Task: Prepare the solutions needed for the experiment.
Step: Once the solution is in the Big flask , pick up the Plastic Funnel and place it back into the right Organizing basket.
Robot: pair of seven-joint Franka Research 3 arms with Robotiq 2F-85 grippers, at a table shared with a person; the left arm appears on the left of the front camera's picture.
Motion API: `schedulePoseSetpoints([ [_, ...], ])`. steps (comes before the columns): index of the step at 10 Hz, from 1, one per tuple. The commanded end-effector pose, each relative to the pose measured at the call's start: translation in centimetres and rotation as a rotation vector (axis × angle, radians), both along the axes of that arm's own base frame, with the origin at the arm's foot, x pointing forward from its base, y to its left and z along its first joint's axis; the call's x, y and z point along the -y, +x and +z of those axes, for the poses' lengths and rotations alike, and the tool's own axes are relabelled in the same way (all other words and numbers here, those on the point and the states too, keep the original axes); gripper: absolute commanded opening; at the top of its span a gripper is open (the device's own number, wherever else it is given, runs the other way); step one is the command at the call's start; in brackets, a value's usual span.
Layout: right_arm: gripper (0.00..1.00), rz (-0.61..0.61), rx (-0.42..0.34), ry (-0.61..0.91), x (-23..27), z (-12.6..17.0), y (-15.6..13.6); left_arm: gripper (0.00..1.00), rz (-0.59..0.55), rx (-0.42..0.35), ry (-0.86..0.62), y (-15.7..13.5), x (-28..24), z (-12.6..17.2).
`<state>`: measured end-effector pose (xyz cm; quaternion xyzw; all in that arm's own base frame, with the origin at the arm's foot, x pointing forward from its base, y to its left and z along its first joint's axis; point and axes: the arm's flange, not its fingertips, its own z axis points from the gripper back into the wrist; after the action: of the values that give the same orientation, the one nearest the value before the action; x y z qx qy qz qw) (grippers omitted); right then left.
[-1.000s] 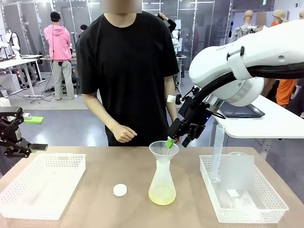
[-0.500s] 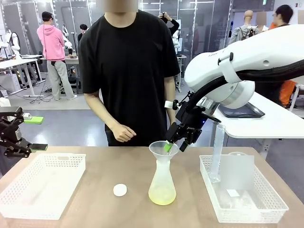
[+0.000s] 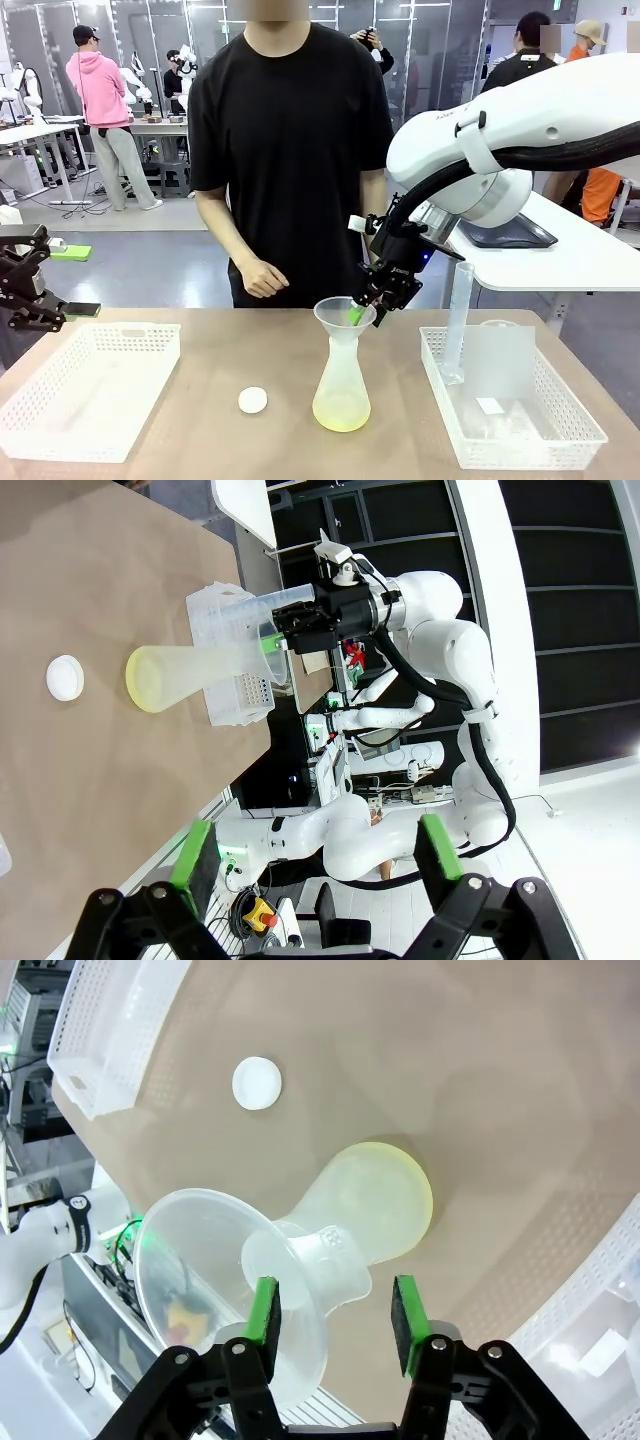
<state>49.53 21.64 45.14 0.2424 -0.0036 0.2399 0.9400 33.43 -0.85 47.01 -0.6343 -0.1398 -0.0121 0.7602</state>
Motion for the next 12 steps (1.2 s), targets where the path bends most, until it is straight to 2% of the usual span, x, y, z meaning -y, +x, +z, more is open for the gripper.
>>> schedulePoseSetpoints([
  [1,0.33,-0.040,-0.038,-0.019,-0.7,0.4,0.5,1.00,-0.006,0.006,-0.017,0.1,0.1,0.1],
  [2,0.43,-0.050,-0.047,-0.021,-0.8,0.3,0.5,1.00,-0.006,0.006,-0.017,0.1,0.1,0.1],
  [3,0.14,-0.071,-0.056,-0.016,-0.9,0.4,0.6,1.00,-0.006,0.006,-0.017,0.1,0.1,0.1],
  [4,0.25,-0.084,-0.064,-0.022,-0.9,0.5,0.5,1.00,-0.006,0.006,-0.017,0.1,0.1,0.1],
  [5,0.00,-0.087,-0.061,-0.025,-1.0,0.6,0.3,1.00,-0.006,0.006,-0.017,0.1,0.1,0.1],
  [6,0.06,-0.095,-0.060,-0.033,-1.0,0.6,0.2,1.00,-0.006,0.006,-0.017,0.1,0.1,0.1],
  [7,0.00,-0.098,-0.057,-0.039,-1.0,0.5,0.0,1.00,-0.006,0.006,-0.017,0.1,0.1,0.1],
  [12,0.00,-0.108,-0.049,-0.019,-0.7,0.9,-1.0,1.00,-0.006,0.006,-0.017,0.1,0.1,0.1],
])
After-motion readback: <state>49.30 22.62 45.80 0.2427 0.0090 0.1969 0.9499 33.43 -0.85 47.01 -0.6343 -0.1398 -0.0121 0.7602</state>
